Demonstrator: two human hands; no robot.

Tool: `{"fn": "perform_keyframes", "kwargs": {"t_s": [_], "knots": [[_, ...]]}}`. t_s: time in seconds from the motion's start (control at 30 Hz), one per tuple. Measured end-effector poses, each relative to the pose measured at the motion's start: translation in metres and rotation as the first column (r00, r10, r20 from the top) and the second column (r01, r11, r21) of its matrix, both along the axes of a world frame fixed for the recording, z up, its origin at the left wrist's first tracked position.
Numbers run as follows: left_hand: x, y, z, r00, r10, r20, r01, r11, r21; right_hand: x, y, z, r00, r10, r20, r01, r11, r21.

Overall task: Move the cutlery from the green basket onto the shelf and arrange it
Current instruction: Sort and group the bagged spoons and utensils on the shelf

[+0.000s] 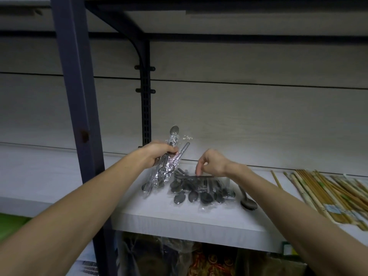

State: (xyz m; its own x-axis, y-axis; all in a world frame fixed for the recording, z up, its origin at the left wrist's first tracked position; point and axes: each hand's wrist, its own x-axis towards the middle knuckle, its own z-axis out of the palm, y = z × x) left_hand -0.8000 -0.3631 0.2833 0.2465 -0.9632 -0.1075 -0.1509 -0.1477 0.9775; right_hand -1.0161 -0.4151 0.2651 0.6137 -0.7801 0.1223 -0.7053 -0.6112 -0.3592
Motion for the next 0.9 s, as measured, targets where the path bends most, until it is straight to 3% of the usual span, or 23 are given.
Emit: {"fn": "perform_keyframes", "kwargs": {"t_s": [0.13, 0.47, 0.67, 0.9], "knots": [[0.006, 0.000, -0.004, 0.999, 0.048, 0.008, -0.048, 0.999, -0.027, 0.009, 0.006, -0.002, 0.989, -0.003, 0.146, -0.010, 0.996, 0.089], [0.011, 0.004, -0.001, 0.982, 0.162, -0.095, -0.168, 0.984, -0.065, 0.013, 0.015, 0.001, 0.997, 0.079, 0.019, -0.081, 0.988, 0.130], [0.010, 0.006, 0.002, 0.973, 0.186, -0.139, -0.197, 0.978, -0.066, 0.019, 0.017, 0.027, 0.977, 0.110, 0.181, -0.119, 0.992, 0.036], [0.010, 0.011, 0.003, 0.952, 0.248, -0.180, -0.271, 0.956, -0.113, 0.039, 0.022, 0.007, 0.983, 0.184, 0.020, -0.177, 0.966, -0.190]]}}
